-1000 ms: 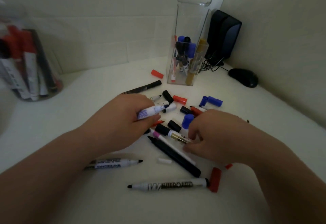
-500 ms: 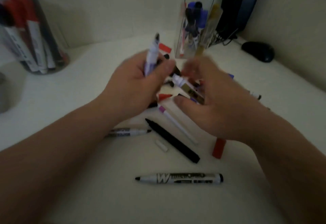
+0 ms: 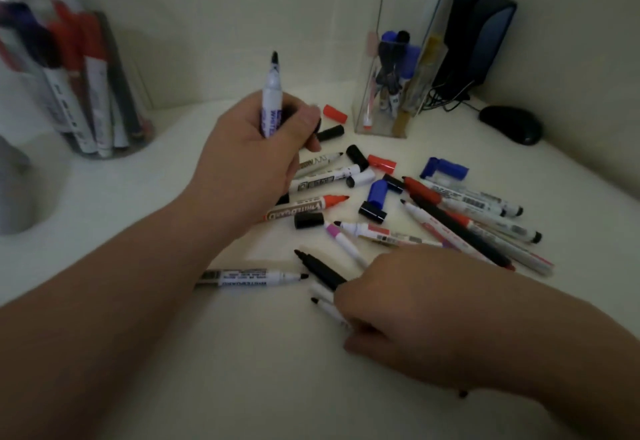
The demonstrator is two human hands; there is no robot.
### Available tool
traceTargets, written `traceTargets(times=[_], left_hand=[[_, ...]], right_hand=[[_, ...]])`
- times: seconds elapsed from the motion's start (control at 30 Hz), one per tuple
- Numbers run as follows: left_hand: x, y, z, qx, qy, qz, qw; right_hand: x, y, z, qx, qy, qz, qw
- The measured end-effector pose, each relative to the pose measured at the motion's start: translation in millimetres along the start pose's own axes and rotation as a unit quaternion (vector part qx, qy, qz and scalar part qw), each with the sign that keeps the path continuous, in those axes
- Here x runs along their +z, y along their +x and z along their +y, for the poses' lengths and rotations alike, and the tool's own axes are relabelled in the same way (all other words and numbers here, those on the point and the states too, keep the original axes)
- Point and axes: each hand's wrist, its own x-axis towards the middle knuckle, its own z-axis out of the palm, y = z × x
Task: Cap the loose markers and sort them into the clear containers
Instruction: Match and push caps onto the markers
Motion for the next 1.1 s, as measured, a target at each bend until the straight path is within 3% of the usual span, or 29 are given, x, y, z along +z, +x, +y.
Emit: traceTargets(times=[0.13, 0.37, 0.47, 0.57, 0.73, 0.9, 1.1], left_hand=[[2.5, -2.6, 0.0, -0.031, 0.048, -0.035, 0.998], [6.6, -3.0, -7.1, -0.030, 0.123, -0.032, 0.991], [8.4, -3.3, -5.1, -0.025, 0.158, -0.034, 0.987], [9.4, -3.8, -8.1, -0.024, 0.200, -0.064, 0.977], [12.4, -5.2, -11.5, 0.022, 0.292, -0.115, 0.949], [13.2, -0.1, -15.3, 0.082, 0.366, -0.128, 0.918], [16.9, 0.7, -15.1, 0.071, 0.408, -0.168, 0.894]], right_hand=[[-14.1, -6.7, 4.0, -0.007, 0.026, -0.052, 0.998], [-8.8, -5.1, 20.9, 0.027, 0.043, -0.018, 0.999], [-12.3, -11.6, 36.6, 0.058, 0.094, 0.063, 0.992], [-12.5, -11.6, 66.8, 0.130, 0.197, 0.183, 0.954], [-3.0, -5.6, 84.9, 0.117, 0.220, 0.097, 0.964], [0.7, -1.9, 86.6, 0.119, 0.211, 0.098, 0.965], [2.7, 0.8, 90.0, 0.131, 0.239, 0.113, 0.956]])
